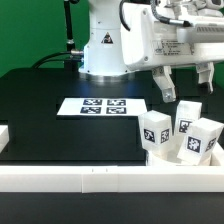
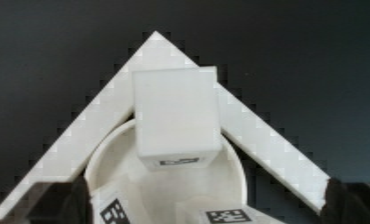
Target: Assemble stool
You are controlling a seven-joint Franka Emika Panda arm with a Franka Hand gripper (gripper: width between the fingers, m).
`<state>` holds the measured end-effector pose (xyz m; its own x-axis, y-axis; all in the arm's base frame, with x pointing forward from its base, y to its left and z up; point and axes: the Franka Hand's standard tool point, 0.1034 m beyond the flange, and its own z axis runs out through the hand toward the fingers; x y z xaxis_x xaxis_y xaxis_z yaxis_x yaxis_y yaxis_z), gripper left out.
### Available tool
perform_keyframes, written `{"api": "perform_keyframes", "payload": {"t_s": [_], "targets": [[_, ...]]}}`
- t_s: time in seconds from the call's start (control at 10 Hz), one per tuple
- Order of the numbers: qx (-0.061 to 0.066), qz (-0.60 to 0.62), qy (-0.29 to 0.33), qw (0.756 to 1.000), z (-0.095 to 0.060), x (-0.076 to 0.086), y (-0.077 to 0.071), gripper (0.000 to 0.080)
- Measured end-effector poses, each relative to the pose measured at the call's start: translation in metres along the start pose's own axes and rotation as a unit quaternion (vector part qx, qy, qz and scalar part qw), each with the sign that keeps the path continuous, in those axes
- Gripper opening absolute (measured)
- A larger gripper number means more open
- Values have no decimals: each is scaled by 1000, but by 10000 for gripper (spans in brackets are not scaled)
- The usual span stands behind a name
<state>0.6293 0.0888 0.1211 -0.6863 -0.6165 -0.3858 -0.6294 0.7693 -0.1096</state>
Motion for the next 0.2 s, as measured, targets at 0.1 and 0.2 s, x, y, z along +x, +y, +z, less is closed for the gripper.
{"api": "perform_keyframes", "payload": {"t_s": [0.1,0.2], "targets": [[0,0,0,1000,0,0,0,649],[0,0,0,1000,0,0,0,649]]}}
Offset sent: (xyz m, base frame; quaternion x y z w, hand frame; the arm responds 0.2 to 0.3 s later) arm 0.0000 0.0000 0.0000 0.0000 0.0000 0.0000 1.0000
